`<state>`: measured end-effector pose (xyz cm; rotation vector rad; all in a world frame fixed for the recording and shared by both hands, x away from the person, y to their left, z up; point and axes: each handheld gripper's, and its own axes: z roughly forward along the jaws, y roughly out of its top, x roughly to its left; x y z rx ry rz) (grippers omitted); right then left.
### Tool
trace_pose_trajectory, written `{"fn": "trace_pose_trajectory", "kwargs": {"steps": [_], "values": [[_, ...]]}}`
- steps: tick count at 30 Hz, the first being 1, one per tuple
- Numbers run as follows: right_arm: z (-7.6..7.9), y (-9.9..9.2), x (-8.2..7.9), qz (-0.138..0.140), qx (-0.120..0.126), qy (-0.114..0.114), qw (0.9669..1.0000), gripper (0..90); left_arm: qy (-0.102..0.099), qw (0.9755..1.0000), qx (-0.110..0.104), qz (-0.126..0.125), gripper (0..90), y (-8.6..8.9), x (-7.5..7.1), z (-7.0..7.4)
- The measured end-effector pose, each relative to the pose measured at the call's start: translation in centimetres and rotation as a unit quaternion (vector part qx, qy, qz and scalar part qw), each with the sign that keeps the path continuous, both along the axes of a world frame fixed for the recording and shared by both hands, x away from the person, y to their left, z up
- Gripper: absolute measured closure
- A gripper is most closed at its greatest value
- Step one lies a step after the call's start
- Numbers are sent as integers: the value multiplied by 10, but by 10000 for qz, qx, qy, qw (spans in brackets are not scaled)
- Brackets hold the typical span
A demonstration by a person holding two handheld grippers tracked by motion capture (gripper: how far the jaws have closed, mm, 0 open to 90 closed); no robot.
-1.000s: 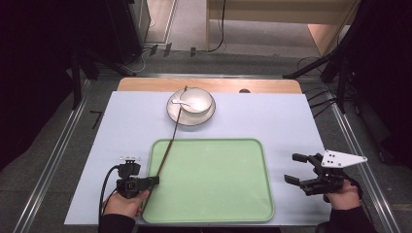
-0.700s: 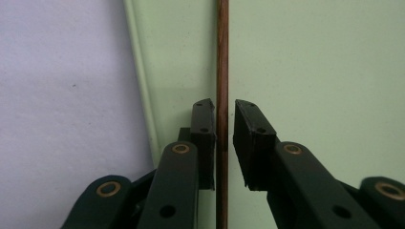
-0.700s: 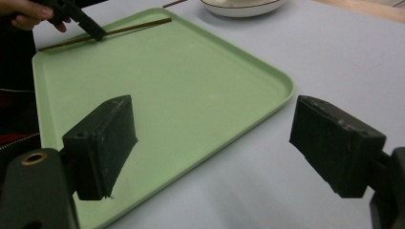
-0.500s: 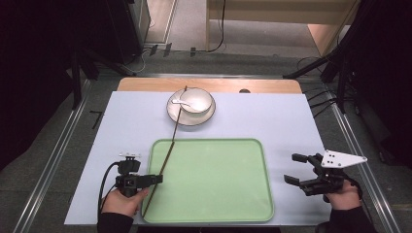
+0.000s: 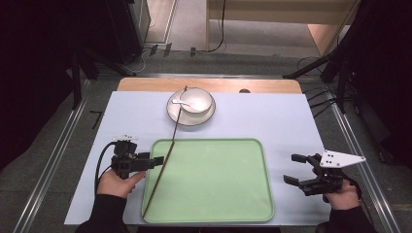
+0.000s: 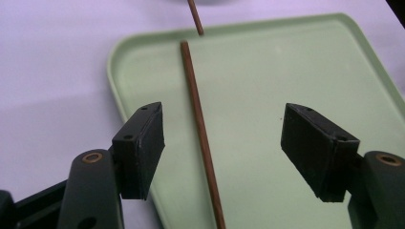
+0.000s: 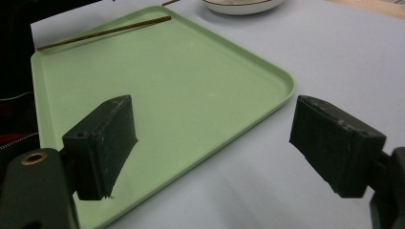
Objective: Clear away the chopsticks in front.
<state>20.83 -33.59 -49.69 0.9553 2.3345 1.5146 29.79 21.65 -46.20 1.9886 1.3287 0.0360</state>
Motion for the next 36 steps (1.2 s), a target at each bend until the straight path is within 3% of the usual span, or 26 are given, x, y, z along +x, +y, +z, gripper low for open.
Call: {"fn": "trace_pose_trajectory", "kwargs": {"steps": [3,10,16,24,36], "values": [[0,0,0,-8,3,23,10000,161,33,10000,-59,-45,299,0,14,1],[-1,-1,0,-15,38,37,10000,161,-101,9997,90,-196,298,-8,41,7],[-1,-2,0,-34,25,57,10000,161,-166,9996,72,-232,299,-13,61,10],[-1,-2,1,-55,44,68,10000,161,-253,9992,236,-214,310,-24,85,12],[-1,-3,1,-67,75,69,9999,161,-190,9979,585,-191,422,-48,123,5]]}}
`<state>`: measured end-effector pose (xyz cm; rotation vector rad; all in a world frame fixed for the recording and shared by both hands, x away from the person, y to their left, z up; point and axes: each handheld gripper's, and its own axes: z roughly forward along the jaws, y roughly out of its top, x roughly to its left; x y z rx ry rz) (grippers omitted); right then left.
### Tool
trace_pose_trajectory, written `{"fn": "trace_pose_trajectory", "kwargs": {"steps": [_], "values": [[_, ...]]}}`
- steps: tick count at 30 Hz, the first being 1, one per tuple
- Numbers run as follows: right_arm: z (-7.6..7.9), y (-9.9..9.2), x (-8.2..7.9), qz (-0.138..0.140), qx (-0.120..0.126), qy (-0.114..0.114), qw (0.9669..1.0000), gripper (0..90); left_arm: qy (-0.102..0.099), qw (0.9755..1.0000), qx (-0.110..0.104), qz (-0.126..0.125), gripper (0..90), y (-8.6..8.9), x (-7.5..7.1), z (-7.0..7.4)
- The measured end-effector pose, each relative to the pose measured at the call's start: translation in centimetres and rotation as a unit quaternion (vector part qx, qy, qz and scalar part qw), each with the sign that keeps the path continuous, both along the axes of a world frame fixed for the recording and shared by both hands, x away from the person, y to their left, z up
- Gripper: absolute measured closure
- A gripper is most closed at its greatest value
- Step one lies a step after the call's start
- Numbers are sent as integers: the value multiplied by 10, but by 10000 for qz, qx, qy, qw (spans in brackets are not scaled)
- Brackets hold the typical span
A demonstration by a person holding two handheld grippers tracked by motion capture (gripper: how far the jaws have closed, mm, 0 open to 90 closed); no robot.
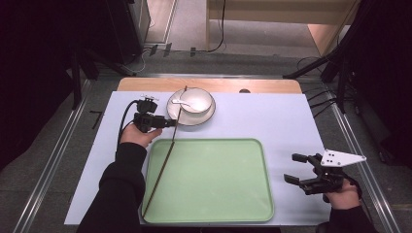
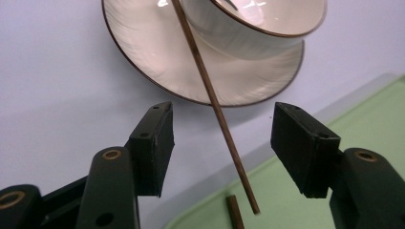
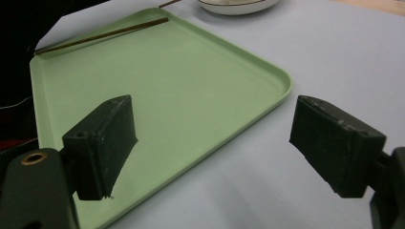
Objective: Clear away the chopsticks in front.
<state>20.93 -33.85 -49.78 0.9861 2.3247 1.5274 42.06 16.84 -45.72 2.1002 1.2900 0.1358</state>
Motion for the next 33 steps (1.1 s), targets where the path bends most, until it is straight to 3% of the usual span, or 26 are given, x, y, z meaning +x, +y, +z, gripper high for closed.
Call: {"fn": "trace_pose_trajectory", "kwargs": {"steps": [4,8,16,23,29,33], "values": [[0,-1,0,2,17,-6,10000,161,36,9999,-104,109,461,-4,9,-2],[0,-1,0,10,16,-15,10000,161,83,9999,118,76,510,-14,18,-4],[0,-2,-1,20,41,-23,10000,161,203,9992,334,130,559,-25,31,-14],[1,-3,-2,31,53,-25,10000,161,159,9994,201,221,645,-28,40,-21],[0,-4,-2,17,52,-20,10000,161,354,9987,179,306,732,-28,45,-31],[0,-4,-2,46,59,-33,10000,161,473,9975,117,503,778,-31,47,-34]]}}
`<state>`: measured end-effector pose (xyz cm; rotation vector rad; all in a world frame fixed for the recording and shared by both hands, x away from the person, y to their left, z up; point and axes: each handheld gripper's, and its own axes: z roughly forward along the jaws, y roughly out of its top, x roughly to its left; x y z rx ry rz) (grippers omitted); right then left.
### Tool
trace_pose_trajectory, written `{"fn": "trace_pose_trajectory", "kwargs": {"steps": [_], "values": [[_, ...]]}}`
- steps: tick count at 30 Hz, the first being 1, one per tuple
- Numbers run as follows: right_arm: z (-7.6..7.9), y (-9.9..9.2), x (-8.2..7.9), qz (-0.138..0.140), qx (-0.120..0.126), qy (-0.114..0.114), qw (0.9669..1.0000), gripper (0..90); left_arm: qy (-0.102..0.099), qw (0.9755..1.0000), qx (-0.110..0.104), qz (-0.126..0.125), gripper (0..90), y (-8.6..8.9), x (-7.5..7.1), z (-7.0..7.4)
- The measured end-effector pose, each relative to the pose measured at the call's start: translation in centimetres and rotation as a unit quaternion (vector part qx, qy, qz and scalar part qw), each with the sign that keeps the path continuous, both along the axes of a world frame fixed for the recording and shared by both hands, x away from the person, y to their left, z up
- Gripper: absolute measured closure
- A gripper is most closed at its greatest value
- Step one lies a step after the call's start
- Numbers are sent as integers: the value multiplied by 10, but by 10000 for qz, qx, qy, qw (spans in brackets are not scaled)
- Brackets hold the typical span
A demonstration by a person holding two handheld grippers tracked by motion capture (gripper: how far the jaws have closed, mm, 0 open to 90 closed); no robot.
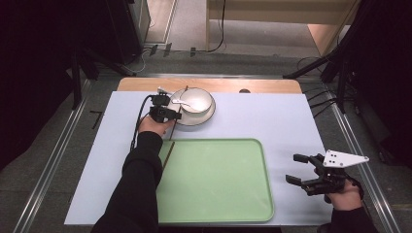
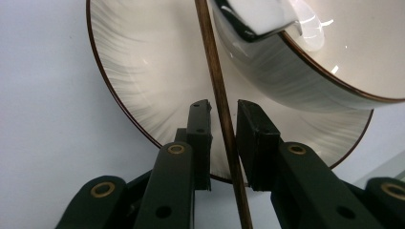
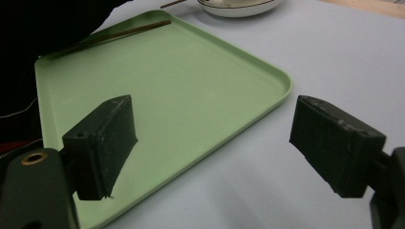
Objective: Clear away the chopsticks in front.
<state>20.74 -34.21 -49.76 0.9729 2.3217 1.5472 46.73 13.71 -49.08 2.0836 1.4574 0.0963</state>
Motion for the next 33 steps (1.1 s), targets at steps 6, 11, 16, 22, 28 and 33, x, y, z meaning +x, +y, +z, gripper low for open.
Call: {"fn": "trace_pose_trajectory", "kwargs": {"steps": [6,11,16,22,28,33], "values": [[0,0,-1,-19,-4,0,10000,161,38,9998,-21,169,847,0,2,-1],[1,-1,-1,-25,-12,-14,10000,161,111,9997,-64,222,863,4,2,0],[1,0,-1,-27,-16,-17,10000,162,137,9994,-164,275,865,7,2,5],[1,-1,-1,-32,-21,-15,10000,162,151,9989,-222,391,866,20,-1,17],[1,-1,-2,-30,-18,-22,10000,162,81,9986,-250,451,866,37,-11,36],[1,-1,-2,-41,-15,-27,10000,162,80,9984,-261,490,866,47,-25,45]]}}
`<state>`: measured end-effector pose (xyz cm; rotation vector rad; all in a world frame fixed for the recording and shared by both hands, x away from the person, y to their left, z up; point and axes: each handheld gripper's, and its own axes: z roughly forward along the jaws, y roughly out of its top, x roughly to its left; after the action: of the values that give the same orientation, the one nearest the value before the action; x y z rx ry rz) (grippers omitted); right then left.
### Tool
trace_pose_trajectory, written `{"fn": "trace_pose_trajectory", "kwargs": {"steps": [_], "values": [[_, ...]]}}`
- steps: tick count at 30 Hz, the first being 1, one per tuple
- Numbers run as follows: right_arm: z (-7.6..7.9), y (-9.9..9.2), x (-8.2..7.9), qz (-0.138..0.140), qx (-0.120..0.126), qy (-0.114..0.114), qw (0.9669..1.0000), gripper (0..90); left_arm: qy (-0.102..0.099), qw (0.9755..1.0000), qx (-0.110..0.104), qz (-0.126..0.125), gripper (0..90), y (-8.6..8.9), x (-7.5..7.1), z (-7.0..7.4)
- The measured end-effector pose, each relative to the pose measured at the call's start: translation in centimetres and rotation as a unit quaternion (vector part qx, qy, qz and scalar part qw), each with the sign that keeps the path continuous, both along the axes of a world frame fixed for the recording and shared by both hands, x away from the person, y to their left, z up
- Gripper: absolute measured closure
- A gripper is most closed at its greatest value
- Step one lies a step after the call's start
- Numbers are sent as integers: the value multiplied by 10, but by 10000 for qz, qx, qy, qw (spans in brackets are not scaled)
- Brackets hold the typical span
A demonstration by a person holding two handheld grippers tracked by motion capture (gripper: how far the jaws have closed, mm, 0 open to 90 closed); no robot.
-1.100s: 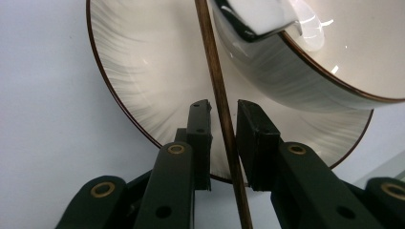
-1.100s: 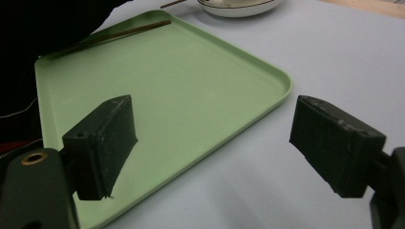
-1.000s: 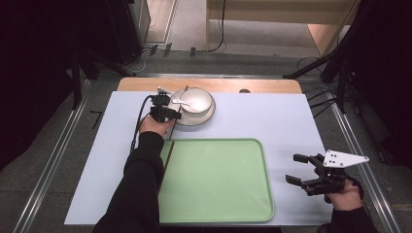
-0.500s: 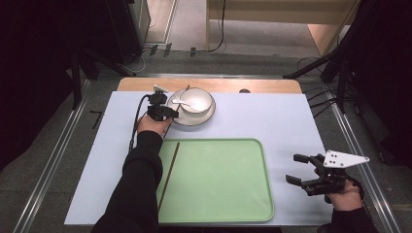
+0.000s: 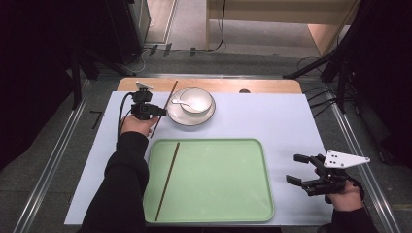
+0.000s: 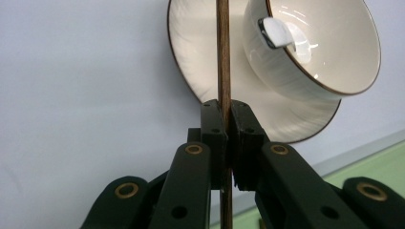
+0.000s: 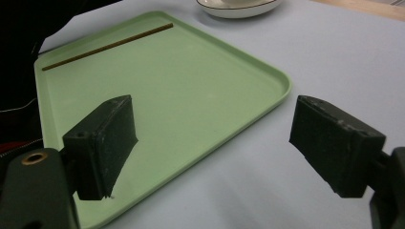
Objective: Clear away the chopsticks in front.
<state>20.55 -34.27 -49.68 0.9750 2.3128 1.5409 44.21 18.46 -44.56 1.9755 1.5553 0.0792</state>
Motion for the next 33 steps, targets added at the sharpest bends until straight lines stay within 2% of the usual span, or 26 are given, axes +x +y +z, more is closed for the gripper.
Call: {"fn": "trace_pose_trajectory", "kwargs": {"steps": [9,21,24,25,33], "values": [[0,0,0,-16,-24,19,10000,162,-18,9999,-104,63,866,23,-30,8],[-1,0,-1,-46,-41,20,10000,162,-210,9997,-119,98,865,42,-89,12],[0,0,-1,-57,-42,15,10000,162,-194,9996,-201,88,865,43,-105,8],[0,0,-1,-57,-41,16,10000,162,-198,9997,-143,75,865,42,-112,6],[0,0,-1,-75,-42,24,10000,162,-91,9997,-206,-29,865,36,-143,-11]]}}
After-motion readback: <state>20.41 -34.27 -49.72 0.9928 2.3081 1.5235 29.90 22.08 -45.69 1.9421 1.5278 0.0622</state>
